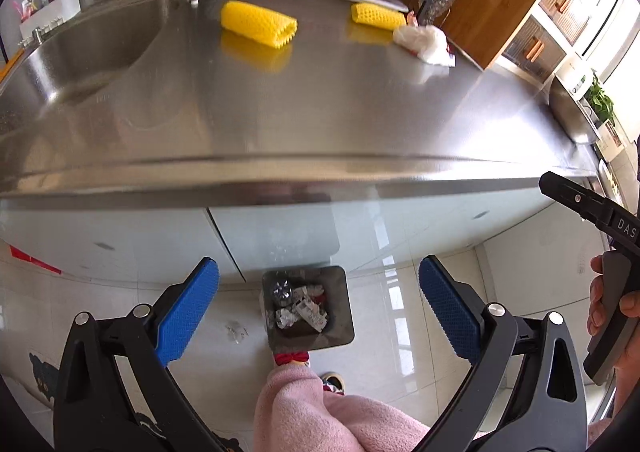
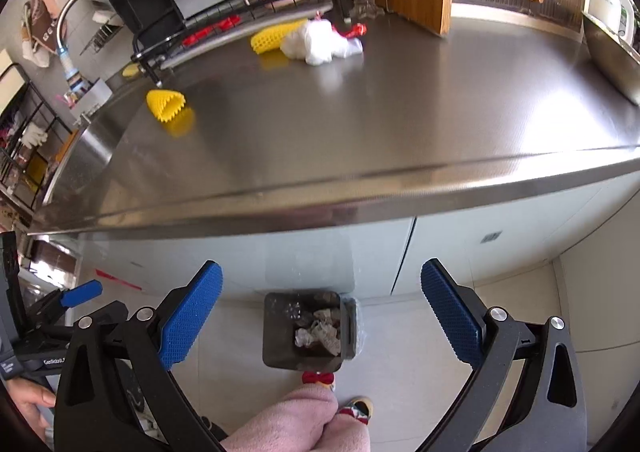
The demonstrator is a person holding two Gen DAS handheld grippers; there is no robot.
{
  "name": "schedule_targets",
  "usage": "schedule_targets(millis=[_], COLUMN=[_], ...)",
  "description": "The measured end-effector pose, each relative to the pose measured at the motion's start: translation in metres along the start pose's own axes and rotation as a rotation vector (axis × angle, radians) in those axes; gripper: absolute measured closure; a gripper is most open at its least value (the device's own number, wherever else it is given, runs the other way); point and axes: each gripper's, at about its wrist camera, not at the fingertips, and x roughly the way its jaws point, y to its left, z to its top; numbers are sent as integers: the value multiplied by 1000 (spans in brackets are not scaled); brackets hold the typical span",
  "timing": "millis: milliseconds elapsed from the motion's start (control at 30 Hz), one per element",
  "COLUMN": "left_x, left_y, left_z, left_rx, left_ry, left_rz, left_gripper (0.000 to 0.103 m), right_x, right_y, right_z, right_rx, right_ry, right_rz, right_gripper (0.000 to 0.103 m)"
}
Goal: Collect trash
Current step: 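Raise both open grippers back over the counter toward the yellow nets, then grasp a yellow foam net with the left gripper while the right grasps the white tissue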
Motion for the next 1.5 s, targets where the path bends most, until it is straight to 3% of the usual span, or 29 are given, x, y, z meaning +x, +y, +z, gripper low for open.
schedule_targets(millis=[133,333,567,867,1033,1167,1233,1267,1467,1500], left_x=[-3,9,48,109,128,135,135,135,124,121], left_y=[7,25,45,69,79,76,70,66,45,41], left_z=[42,111,180,216,226,227,226,225,213,210], left_rx=[-11,-40,-49,-76,-84,-69,-35,-17,46,51], left_ry=[-64,-119,-107,-15,17,37,36,40,40,41], left_rz=[18,40,84,109,88,55,51,36,-5,-16], left_gripper=[8,8,8,8,10,34,38,47,88,89], right_x=[0,19,58,119,144,162,165,164,153,150], right_y=[6,14,27,22,20,19,18,17,14,14], right_z=[38,95,149,189,198,199,197,196,187,185], right_rx=[-32,-26,-67,-36,-34,-27,-22,-22,-33,-34], right_ry=[-77,-113,-119,-77,-38,23,28,29,33,32], right_rz=[-32,-25,-44,-66,-56,-8,-2,3,40,47], right_gripper=[3,3,3,4,11,44,53,59,70,71])
